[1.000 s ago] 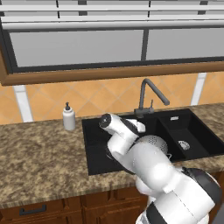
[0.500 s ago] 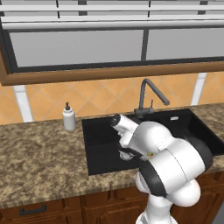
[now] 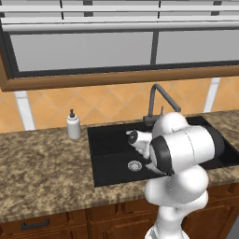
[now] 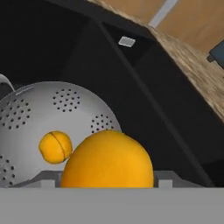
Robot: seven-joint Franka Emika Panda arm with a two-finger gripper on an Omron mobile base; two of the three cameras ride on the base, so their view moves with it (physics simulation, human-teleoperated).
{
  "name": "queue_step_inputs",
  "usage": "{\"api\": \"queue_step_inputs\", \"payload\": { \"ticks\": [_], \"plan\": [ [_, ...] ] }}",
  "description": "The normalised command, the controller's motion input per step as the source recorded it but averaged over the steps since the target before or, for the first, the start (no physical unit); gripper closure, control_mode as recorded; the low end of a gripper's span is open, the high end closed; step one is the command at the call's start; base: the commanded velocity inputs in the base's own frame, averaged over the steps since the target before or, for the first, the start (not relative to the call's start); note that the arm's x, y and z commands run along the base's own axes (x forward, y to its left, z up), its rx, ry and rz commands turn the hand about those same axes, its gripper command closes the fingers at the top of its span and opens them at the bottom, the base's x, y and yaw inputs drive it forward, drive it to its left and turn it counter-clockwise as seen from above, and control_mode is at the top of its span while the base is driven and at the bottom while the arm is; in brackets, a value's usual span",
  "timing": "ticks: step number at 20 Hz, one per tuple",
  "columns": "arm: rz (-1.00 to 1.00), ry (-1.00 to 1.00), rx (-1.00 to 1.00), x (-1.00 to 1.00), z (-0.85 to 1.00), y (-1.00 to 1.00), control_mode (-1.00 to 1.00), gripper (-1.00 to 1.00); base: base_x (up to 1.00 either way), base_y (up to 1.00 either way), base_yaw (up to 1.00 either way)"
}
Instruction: Put the colander in the sink, put the orange, tangerine in the colander, and turn on the sink faucet and pour water over the colander.
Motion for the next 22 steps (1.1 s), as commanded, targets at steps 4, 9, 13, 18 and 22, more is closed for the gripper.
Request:
{"api": "queue_step_inputs", "payload": {
  "ticks": [4, 9, 13, 18, 22],
  "plan": [
    [0.00, 0.00, -0.12, 0.27, -0.44, -0.48, -1.00, 1.00, 0.00, 0.00, 0.00],
    [0.00, 0.00, -0.05, 0.44, -0.34, -0.39, -1.00, -1.00, 0.00, 0.00, 0.00],
    [0.00, 0.00, -0.04, 0.35, -0.24, -0.08, -1.00, -1.00, 0.00, 0.00, 0.00],
    [-0.09, -0.02, 0.00, 0.42, 0.06, 0.00, -1.00, -1.00, 0.00, 0.00, 0.00],
    [-0.09, -0.14, 0.00, 0.02, 0.57, 0.02, -1.00, -1.00, 0.00, 0.00, 0.00]
  ]
}}
